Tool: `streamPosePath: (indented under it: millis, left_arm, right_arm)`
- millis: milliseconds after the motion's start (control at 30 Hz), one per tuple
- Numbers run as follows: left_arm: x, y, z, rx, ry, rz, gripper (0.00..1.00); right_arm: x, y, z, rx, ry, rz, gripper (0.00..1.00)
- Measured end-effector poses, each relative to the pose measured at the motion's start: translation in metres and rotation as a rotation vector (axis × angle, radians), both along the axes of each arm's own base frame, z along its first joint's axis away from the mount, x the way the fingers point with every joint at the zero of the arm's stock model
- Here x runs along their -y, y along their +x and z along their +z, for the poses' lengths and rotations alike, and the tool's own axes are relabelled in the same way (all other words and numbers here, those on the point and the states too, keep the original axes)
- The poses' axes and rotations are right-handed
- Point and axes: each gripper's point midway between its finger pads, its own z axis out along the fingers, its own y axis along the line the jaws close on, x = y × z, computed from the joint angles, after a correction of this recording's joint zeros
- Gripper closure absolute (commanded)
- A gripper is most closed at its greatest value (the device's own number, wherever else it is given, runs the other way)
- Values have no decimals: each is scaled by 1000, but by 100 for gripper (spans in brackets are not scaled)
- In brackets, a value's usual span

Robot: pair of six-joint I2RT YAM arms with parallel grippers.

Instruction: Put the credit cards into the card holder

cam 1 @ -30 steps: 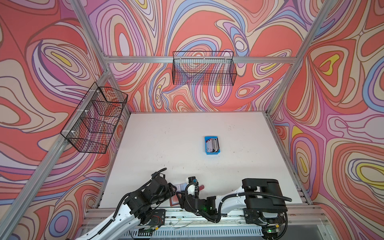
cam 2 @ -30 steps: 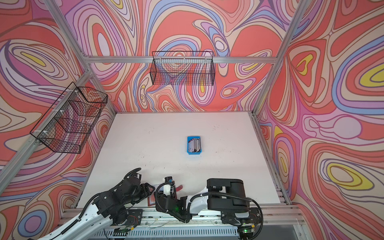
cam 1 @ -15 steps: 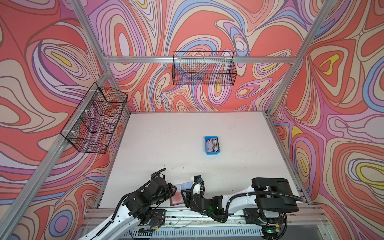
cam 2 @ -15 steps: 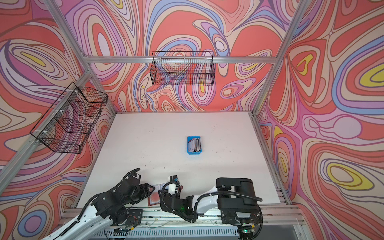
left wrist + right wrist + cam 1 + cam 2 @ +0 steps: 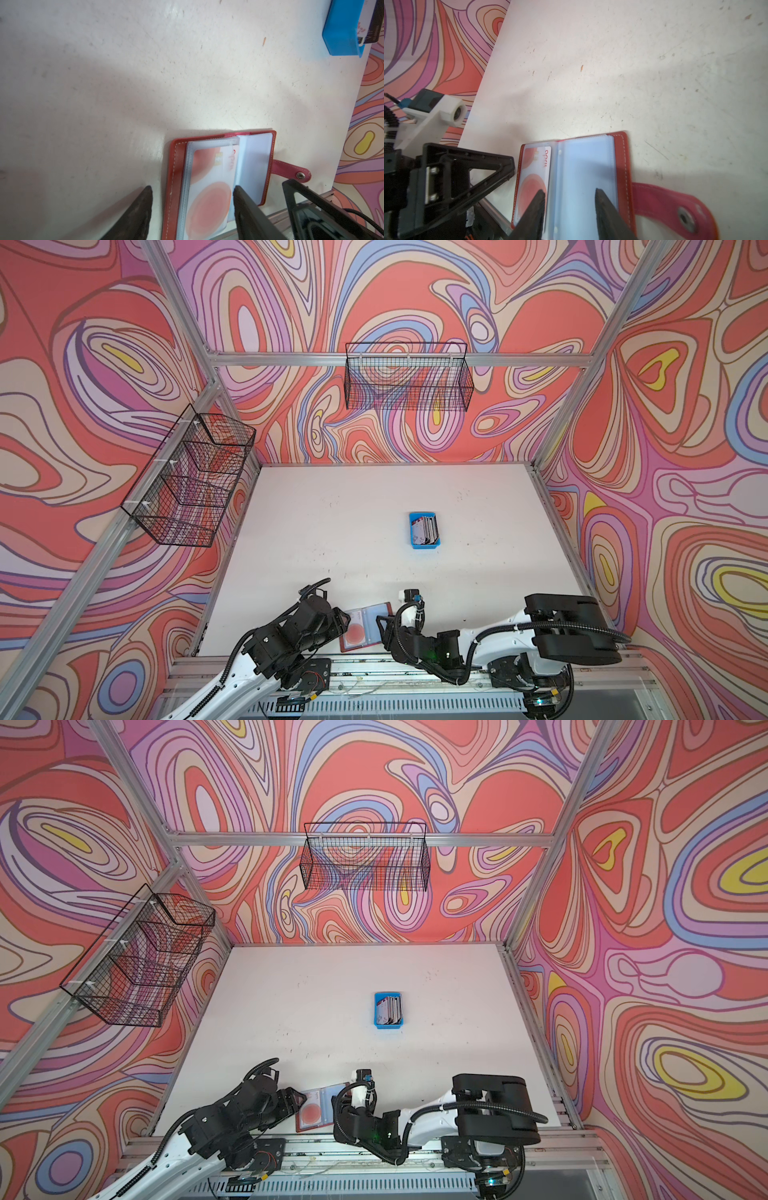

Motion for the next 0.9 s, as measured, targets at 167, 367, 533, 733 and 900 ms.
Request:
streamPosePath:
  millis: [167,367,533,733,900]
  left_arm:
    - [0,0,0,0,1,0,36]
    - [0,0,1,5,0,2,36]
    - [0,0,1,5,0,2,36]
    - [0,0,1,6,-2,2,36]
    - [-1,0,1,7,-3,2,36]
  right_arm:
    - [2,-2,-11,-12,-30,5,57]
    - [0,-3,-15,-22,-35,15,58]
    - [-3,-4,-14,-24,-30,17,58]
    - [-2,-4,-16,-35,-41,7,58]
    - [-1,-3,-20,-41,-66,-1,58]
